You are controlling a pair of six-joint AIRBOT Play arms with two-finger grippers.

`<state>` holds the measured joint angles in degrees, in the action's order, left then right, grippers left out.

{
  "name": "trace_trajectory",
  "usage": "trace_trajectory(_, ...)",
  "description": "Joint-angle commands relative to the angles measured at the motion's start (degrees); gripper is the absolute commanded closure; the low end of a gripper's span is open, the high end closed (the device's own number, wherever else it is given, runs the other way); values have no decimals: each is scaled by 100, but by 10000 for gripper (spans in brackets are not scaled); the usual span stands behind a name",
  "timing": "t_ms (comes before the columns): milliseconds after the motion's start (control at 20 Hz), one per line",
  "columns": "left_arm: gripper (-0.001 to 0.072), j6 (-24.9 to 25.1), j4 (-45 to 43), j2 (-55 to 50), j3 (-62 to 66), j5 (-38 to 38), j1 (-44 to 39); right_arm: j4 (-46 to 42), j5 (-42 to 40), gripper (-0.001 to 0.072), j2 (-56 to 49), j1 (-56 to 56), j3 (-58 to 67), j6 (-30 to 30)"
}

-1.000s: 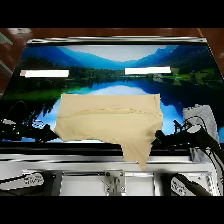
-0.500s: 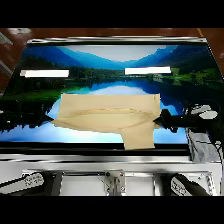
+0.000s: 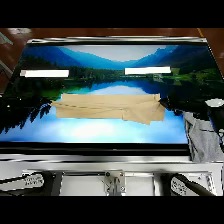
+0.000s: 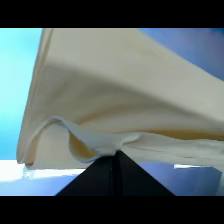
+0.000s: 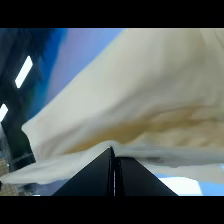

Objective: Fold the shirts.

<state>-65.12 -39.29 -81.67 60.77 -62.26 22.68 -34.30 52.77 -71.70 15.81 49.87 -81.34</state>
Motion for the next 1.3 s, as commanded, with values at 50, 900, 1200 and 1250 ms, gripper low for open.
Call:
trace_trajectory(50, 672, -278, 81, -669, 551, 131, -348, 173, -529, 646, -839, 2, 546, 61)
trace_trajectory(900, -2, -636, 76, -1320, 1569, -820, -286, 219, -348, 93, -1502, 505, 1193, 1646)
trace_trajectory(1200, -2, -807, 74, -861, 2260, -1499, -260, -2205, 557, 16, -1440, 717, 1191, 702)
trace_trajectory(1250, -1, -807, 74, -761, 2260, -1499, -330, -2098, 601, 16, -1580, 686, 1191, 706)
